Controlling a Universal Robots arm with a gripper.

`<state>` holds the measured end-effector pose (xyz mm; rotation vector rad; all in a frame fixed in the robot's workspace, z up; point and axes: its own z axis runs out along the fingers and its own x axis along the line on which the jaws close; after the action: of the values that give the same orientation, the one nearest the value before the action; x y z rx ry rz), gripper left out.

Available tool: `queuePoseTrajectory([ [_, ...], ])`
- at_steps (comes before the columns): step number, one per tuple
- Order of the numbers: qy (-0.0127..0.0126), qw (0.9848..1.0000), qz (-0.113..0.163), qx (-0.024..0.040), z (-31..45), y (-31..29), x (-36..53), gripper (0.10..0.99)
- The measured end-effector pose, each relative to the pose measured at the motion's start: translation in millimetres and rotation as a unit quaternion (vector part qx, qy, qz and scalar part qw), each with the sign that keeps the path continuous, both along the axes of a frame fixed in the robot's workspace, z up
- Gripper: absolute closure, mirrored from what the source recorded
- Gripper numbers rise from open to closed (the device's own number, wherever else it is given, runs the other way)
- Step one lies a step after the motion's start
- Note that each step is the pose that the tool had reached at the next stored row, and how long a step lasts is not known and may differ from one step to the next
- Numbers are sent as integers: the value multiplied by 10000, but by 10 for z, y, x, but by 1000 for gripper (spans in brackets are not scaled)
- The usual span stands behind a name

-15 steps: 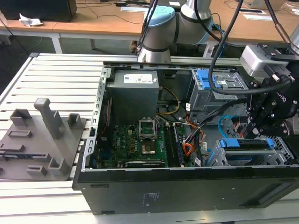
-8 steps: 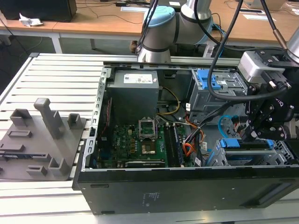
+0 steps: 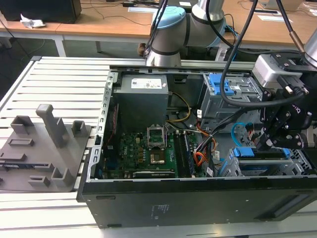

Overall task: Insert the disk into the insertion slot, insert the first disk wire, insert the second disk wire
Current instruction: 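Insert the first disk wire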

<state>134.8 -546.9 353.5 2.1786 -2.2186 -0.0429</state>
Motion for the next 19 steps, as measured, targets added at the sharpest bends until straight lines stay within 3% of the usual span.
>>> queuePoseTrajectory([
  [6,0,10000,0,0,0,0,3,973],
  [7,0,10000,0,0,0,0,3,914],
  [8,0,10000,0,0,0,0,3,914],
  [9,0,10000,0,0,0,0,3,792],
  [10,0,10000,0,0,0,0,4,729],
  [11,0,10000,0,0,0,0,4,729],
  [12,0,10000,0,0,0,0,4,667],
  [15,0,10000,2,0,0,10,12,667],
  [19,0,10000,0,0,0,89,56,667],
])
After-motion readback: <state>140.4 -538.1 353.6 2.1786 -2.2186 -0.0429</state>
